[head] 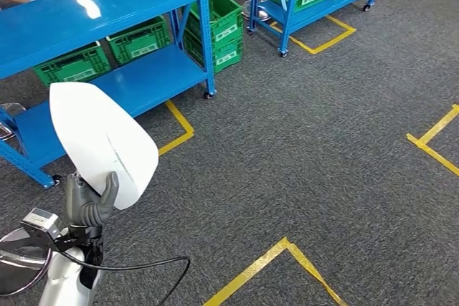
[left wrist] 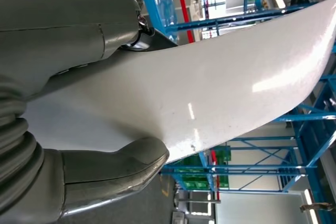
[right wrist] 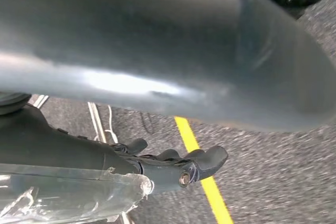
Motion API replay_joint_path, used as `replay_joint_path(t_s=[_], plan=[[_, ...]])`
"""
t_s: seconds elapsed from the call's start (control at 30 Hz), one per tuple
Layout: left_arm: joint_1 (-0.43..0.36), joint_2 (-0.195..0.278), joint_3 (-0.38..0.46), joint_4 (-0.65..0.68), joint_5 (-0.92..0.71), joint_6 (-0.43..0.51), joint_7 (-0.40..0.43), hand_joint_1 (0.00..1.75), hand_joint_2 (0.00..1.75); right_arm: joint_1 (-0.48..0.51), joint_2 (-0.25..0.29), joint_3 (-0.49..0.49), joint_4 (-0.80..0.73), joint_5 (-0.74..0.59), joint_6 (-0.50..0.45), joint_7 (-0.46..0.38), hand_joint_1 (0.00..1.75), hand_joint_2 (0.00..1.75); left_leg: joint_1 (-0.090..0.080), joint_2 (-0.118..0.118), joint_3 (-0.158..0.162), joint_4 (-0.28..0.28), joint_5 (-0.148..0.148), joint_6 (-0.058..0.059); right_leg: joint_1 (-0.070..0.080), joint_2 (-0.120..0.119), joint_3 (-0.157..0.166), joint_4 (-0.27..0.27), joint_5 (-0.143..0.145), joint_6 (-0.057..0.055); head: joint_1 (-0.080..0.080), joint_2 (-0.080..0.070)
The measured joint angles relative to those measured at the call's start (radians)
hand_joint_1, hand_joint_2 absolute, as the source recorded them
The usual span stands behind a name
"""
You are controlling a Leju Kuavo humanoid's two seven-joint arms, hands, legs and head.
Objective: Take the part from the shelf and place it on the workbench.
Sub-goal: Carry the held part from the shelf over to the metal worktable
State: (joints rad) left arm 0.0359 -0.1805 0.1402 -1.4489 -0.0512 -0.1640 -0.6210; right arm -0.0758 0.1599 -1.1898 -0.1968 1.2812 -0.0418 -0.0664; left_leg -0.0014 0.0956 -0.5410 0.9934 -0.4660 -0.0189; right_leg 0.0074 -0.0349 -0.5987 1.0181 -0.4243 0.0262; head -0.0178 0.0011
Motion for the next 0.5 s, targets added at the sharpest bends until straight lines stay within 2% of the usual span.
replay_joint_path(t_s=[0.07, 0.13, 0.17, 0.2, 0.23, 0.27, 0.3, 0.33, 0.37, 0.43, 0.5], plan=[[-0.003, -0.003, 0.000, 0.000, 0.008, 0.000, 0.006, 1.75, 1.75, 0.002, 0.000, 0.000, 0.000, 0.000, -0.002, 0.002, 0.00, 0.00, 0.003, -0.035, -0.015, 0.037, -0.031, -0.011, -0.006, 0.019, 0.000, -0.008, 0.007, -0.012, -0.003, 0.000], [-0.001, -0.003, 0.001, 0.001, 0.012, 0.000, 0.008, 1.75, 1.75, -0.001, 0.000, 0.000, 0.000, 0.000, -0.005, 0.002, 0.00, 0.00, 0.005, -0.078, -0.067, 0.149, -0.095, -0.017, -0.010, 0.040, -0.002, -0.011, 0.012, -0.019, -0.006, 0.000], [0.000, -0.003, 0.002, 0.002, 0.012, 0.001, 0.008, 1.75, 1.75, -0.002, 0.000, 0.000, 0.000, 0.000, -0.005, 0.002, 0.00, 0.00, 0.006, -0.086, -0.099, 0.214, -0.122, -0.018, -0.010, 0.052, -0.004, -0.011, 0.013, -0.021, -0.006, 0.000], [0.001, -0.003, 0.002, 0.004, 0.012, 0.002, 0.008, 1.75, 1.75, -0.003, 0.000, 0.000, 0.000, 0.000, -0.005, 0.002, 0.00, 0.00, 0.006, -0.089, -0.123, 0.259, -0.134, -0.019, -0.010, 0.065, -0.005, -0.010, 0.014, -0.022, -0.007, 0.000], [0.001, -0.003, 0.002, 0.004, 0.012, 0.004, 0.008, 1.75, 1.75, -0.002, 0.000, 0.000, 0.000, 0.001, -0.004, 0.001, 0.00, 0.00, 0.007, -0.091, -0.132, 0.272, -0.125, -0.019, -0.011, 0.078, -0.006, -0.010, 0.015, -0.021, -0.007, 0.000], [0.001, -0.003, 0.002, 0.005, 0.011, 0.007, 0.008, 1.75, 1.75, 0.000, 0.000, 0.000, 0.000, 0.001, -0.004, 0.000, 0.00, 0.00, 0.008, -0.094, -0.122, 0.248, -0.098, -0.020, -0.013, 0.091, -0.006, -0.009, 0.016, -0.020, -0.007, 0.000], [0.001, -0.003, 0.002, 0.005, 0.010, 0.010, 0.008, 1.75, 1.75, 0.001, 0.000, 0.000, 0.000, 0.002, -0.004, -0.001, 0.00, 0.00, 0.011, -0.100, -0.098, 0.196, -0.060, -0.021, -0.015, 0.105, -0.006, -0.008, 0.017, -0.016, -0.007, 0.000], [0.000, -0.003, 0.002, 0.005, 0.010, 0.011, 0.007, 1.75, 1.75, 0.001, 0.000, 0.000, 0.000, 0.002, -0.003, -0.002, 0.00, 0.00, 0.015, -0.119, -0.069, 0.133, -0.025, -0.023, -0.016, 0.118, -0.008, -0.006, 0.018, -0.011, -0.008, 0.000], [-0.001, -0.003, 0.002, 0.005, 0.011, 0.011, 0.007, 1.75, 1.75, 0.000, 0.000, 0.000, 0.000, 0.002, -0.003, -0.003, 0.00, 0.00, 0.020, -0.141, -0.042, 0.074, -0.004, -0.023, -0.017, 0.131, -0.012, -0.001, 0.017, -0.005, -0.009, 0.000], [-0.001, -0.003, 0.002, 0.005, 0.017, 0.004, 0.006, 1.75, 1.75, 0.000, 0.000, 0.000, 0.000, 0.003, -0.003, -0.007, 0.00, 0.00, 0.023, -0.169, -0.018, 0.018, 0.004, -0.016, -0.019, 0.153, -0.025, 0.006, 0.020, 0.009, -0.012, 0.000], [-0.001, -0.004, 0.002, 0.006, 0.025, -0.007, 0.005, 1.75, 1.75, 0.006, 0.000, 0.000, 0.000, 0.003, -0.004, -0.008, 0.00, 0.00, 0.022, -0.154, -0.017, 0.014, 0.003, -0.001, -0.023, 0.168, -0.036, 0.005, 0.024, 0.021, -0.012, 0.000]])
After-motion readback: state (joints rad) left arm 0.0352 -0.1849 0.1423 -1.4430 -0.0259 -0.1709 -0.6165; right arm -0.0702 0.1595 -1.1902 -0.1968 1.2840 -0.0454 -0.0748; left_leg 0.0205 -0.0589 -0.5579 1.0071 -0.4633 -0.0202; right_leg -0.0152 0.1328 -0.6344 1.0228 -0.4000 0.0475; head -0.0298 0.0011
